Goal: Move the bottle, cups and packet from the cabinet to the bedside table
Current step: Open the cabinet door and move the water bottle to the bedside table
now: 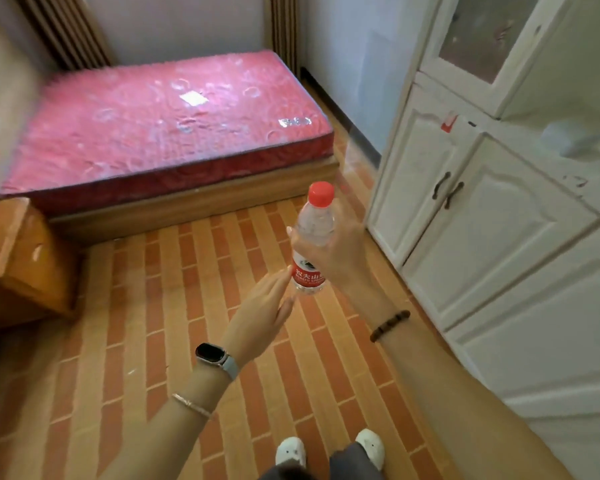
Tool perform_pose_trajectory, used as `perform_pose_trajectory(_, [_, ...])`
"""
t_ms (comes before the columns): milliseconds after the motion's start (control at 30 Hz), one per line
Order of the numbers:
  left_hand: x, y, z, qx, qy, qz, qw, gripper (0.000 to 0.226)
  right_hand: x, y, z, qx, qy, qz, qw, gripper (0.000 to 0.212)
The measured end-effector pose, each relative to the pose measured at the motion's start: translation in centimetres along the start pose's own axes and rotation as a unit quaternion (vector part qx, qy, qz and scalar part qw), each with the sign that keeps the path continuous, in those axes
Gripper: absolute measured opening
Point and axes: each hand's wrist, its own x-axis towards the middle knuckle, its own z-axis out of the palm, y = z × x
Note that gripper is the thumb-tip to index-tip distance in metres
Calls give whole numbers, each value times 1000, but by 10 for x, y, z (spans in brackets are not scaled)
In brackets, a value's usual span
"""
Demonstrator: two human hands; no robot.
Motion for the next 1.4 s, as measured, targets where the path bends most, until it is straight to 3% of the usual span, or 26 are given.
perform_pose_trajectory(300, [-68, -94, -69, 13, 118, -161, 980, 52, 16, -87, 150, 112, -181, -88, 973, 46])
perform_pose_trajectory(700, [-58, -187, -134, 20, 218, -353, 910, 54, 86, -153, 309, 215, -339, -187, 897, 50])
perform_pose_trajectory(1067, [-39, -282, -178, -5, 277, -451, 848, 52, 134, -211, 431, 266, -425, -237, 832, 51])
perform_pose_trajectory(1400, [-39, -407, -240, 35, 318, -452, 833, 49, 167, -272, 559, 279, -452, -248, 810, 50])
